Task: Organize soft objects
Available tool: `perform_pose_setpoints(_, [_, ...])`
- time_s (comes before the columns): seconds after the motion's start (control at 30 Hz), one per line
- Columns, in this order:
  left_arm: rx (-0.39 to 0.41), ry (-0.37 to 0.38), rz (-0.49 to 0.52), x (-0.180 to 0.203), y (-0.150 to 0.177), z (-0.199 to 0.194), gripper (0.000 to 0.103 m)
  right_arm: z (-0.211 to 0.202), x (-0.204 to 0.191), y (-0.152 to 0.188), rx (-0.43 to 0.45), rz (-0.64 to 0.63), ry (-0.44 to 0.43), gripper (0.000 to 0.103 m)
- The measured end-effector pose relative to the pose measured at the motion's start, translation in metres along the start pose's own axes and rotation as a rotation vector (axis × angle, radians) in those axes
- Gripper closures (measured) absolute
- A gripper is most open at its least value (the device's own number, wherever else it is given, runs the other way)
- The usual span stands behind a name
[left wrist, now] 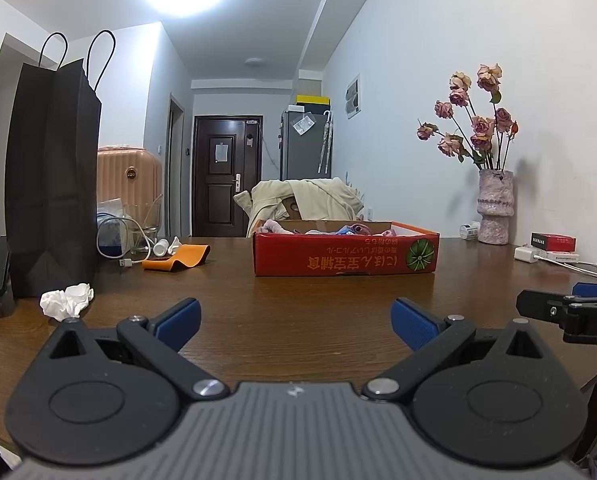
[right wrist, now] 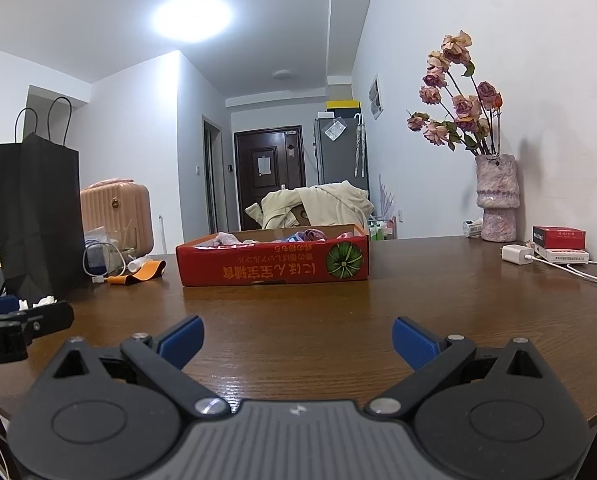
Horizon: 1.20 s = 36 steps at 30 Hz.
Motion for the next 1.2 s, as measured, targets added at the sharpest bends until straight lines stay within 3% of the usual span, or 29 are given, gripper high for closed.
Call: perform_pose_setpoints(1.2, [0.021, 0.006, 0.013, -0.0045, -0.0063, -0.0034, 0.000, -0.0016, -0.0008, -0.0031, 0.014, 0.006, 0.004, 0.002])
Point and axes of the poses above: each gripper's, at about its wrist camera, not at the fingertips, and z roughly the way its jaws point, x to its right, y to its underside, the point moved 10 cm from there along z, roughly the way its jaws point, and after that the axes turned 7 degrees about -x, right-handed, at the moved point
